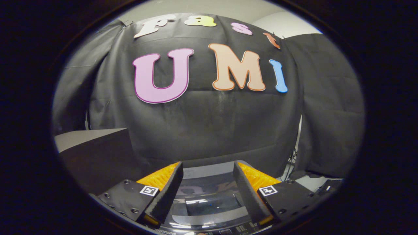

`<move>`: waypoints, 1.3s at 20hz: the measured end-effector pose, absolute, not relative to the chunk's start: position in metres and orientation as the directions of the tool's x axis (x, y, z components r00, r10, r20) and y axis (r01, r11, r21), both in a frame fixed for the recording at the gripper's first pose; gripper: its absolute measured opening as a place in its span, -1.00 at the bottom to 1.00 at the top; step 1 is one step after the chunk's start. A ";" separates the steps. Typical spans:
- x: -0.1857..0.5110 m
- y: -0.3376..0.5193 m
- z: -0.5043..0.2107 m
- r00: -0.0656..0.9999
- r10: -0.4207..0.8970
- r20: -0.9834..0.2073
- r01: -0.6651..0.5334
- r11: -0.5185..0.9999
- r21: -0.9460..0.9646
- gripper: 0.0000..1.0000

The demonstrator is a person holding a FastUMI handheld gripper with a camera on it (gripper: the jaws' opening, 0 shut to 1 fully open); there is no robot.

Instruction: Put the clothes into the washing machine and then close the washing machine lid.

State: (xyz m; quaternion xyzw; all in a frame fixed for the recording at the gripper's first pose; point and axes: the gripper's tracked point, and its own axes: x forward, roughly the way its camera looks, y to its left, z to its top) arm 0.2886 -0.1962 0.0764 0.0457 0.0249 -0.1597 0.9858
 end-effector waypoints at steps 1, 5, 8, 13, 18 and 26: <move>0.280 -0.197 0.074 0.945 -0.320 -0.070 0.325 0.943 0.077 0.91; 0.253 -0.189 0.064 0.944 -0.317 -0.090 0.320 0.947 0.022 0.92; 0.228 -0.182 0.056 0.946 -0.309 -0.097 0.307 0.951 -0.030 0.92; 0.187 -0.151 0.050 0.969 -0.240 -0.053 0.238 0.970 -0.040 0.93; 0.138 -0.133 0.038 0.981 -0.196 0.009 0.196 0.979 -0.058 0.94; 0.095 -0.148 -0.007 0.968 -0.251 -0.019 0.251 0.968 0.010 0.94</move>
